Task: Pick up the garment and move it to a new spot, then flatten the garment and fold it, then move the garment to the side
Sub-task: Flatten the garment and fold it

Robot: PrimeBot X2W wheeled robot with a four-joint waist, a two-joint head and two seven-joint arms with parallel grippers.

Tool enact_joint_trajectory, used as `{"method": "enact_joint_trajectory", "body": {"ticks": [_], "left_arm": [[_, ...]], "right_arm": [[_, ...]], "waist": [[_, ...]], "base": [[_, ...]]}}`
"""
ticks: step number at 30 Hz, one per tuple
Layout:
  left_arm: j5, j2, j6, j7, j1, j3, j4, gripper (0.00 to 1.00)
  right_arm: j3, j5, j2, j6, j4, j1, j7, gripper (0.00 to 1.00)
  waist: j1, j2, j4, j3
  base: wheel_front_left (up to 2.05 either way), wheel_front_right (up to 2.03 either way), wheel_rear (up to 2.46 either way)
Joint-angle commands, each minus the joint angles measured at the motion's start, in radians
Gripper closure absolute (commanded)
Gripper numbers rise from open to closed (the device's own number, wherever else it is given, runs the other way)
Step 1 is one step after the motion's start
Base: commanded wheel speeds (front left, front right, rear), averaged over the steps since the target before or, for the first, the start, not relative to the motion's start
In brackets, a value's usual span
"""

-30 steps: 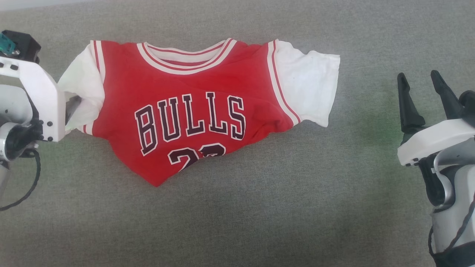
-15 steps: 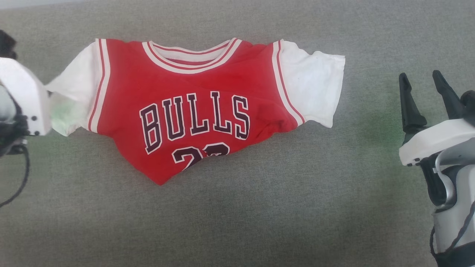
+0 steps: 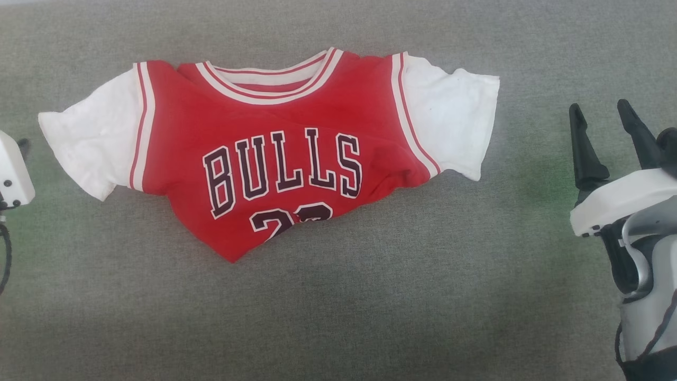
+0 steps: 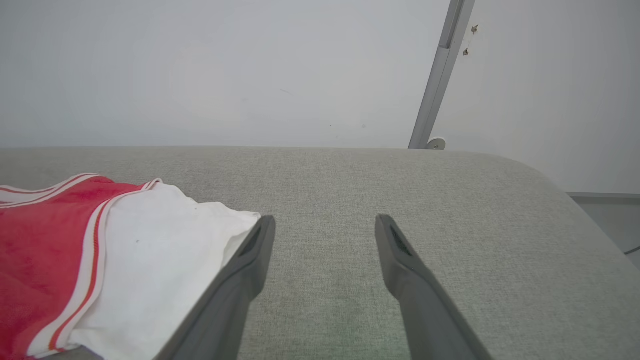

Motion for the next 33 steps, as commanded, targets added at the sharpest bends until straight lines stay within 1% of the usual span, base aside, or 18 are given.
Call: {"method": "enact_joint_trajectory", "body": {"ticks": [1,6,8,10,19,24,30,33], "left_arm": [[-0.01,-0.005,-0.007,-0.013,-0.006,0.005,0.018,0.0],[-0.015,-0.011,-0.037,-0.026,-0.03,0.0,0.067,0.0],[-0.018,-0.014,-0.054,-0.016,-0.041,-0.005,0.073,0.0],[-0.017,-0.016,-0.057,-0.012,-0.049,-0.005,0.074,0.0],[0.003,-0.031,-0.098,0.066,-0.134,-0.056,0.087,0.0],[0.009,-0.042,-0.111,0.099,-0.183,-0.077,0.146,0.0],[0.029,-0.039,-0.125,0.125,-0.226,-0.104,0.236,0.0],[0.02,-0.055,-0.136,0.145,-0.238,-0.111,0.279,0.0]], "right_arm": [[-0.002,0.0,-0.004,-0.002,-0.009,0.003,0.002,0.0],[-0.006,-0.002,-0.007,-0.002,-0.017,0.007,0.008,0.0],[-0.006,-0.002,-0.008,-0.002,-0.019,0.009,0.009,0.0],[-0.007,-0.002,-0.008,-0.002,-0.021,0.009,0.011,0.0],[0.004,0.004,-0.008,-0.002,-0.04,-0.005,0.018,0.0],[0.011,0.008,-0.012,-0.002,-0.05,-0.008,0.016,0.0],[0.01,0.015,-0.02,-0.002,-0.069,-0.006,0.02,0.0],[0.01,0.016,-0.023,-0.002,-0.077,-0.008,0.028,0.0]], "waist": [[0.0,0.0,0.0,0.001],[0.0,0.0,0.004,-0.001],[0.0,0.0,0.005,-0.001],[0.0,0.0,0.007,-0.002],[0.0,0.0,0.002,0.017],[0.0,0.0,-0.013,0.04],[0.0,0.0,-0.023,0.069],[0.0,0.0,-0.024,0.081]], "base": [[0.0,0.0,0.0],[0.0,0.0,0.0],[0.0,0.0,0.0],[0.0,0.0,0.0],[0.0,0.0,0.0],[0.0,0.0,0.0],[0.0,0.0,0.0],[0.0,0.0,0.0]]}}
